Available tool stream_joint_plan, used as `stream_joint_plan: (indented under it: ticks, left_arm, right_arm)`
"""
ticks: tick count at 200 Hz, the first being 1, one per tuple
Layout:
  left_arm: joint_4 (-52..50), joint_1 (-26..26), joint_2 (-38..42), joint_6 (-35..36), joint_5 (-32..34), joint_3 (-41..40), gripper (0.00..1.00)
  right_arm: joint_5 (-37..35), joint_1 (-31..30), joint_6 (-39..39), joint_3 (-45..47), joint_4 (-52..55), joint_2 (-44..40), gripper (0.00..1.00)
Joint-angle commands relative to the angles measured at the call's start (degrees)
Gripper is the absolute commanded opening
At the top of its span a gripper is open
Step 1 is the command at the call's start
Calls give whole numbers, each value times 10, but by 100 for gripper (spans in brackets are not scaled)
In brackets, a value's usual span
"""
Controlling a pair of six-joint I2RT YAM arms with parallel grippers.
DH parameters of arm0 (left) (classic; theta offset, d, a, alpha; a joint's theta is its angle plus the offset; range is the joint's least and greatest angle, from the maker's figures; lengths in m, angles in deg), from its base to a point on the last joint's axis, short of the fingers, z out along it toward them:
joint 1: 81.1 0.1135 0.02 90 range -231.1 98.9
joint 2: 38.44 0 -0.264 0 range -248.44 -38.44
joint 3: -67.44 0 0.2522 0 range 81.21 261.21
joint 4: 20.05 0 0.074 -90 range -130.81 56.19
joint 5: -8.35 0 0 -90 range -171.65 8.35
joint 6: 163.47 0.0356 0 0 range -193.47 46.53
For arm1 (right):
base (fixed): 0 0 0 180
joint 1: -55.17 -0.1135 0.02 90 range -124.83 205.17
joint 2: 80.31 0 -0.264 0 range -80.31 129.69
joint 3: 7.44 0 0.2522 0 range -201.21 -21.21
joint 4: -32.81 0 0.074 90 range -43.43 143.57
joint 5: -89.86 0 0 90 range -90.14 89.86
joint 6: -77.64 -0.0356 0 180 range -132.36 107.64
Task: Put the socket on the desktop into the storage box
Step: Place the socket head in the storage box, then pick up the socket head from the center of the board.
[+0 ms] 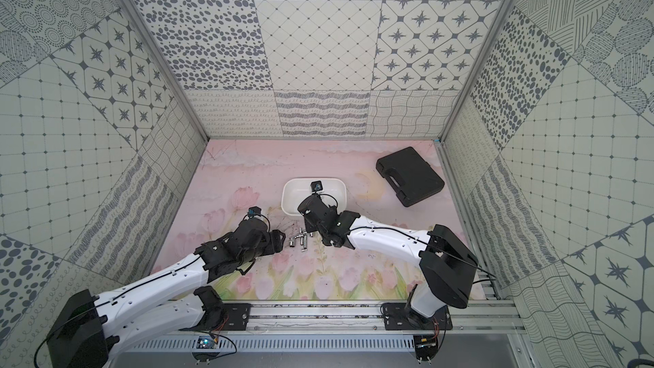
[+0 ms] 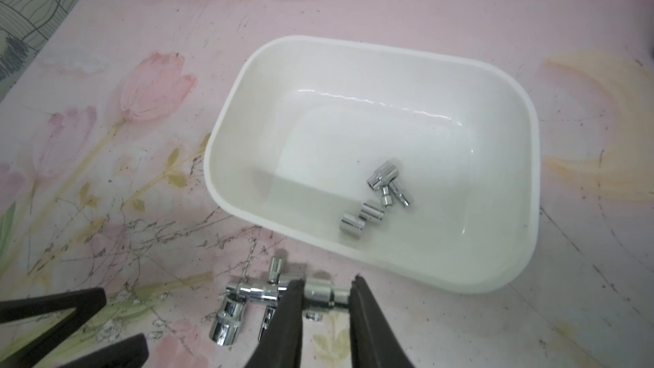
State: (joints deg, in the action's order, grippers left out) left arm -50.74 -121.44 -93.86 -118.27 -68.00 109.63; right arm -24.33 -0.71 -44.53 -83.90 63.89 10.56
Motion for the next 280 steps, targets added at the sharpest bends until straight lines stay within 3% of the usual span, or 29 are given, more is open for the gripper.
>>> stream_joint_plan:
  ticks: [1,80,135,205,240,280]
  left_arm:
    - [6,0,1,-1,-5,6,79]
    - [7,0,-2,0,-4,7,79]
    - [6,0,-1,-1,-4,7,79]
    - [6,0,0,-2,-3,7,79]
    - [6,1,-2,-2,-6,7,80]
    - [6,0,-5,-1,-5,8,79]
  right_arm:
    - [24,32,37,-40,-11,46,26]
    - [92,107,48,-128,-11,194,28]
    - [86,104,51,-89,-12,119,30]
    - [48,13,27,37,-2,-23,34]
    - [44,-35,-15,85,-14,-14,35]
    - [52,-59,-30,77,-22,47,35]
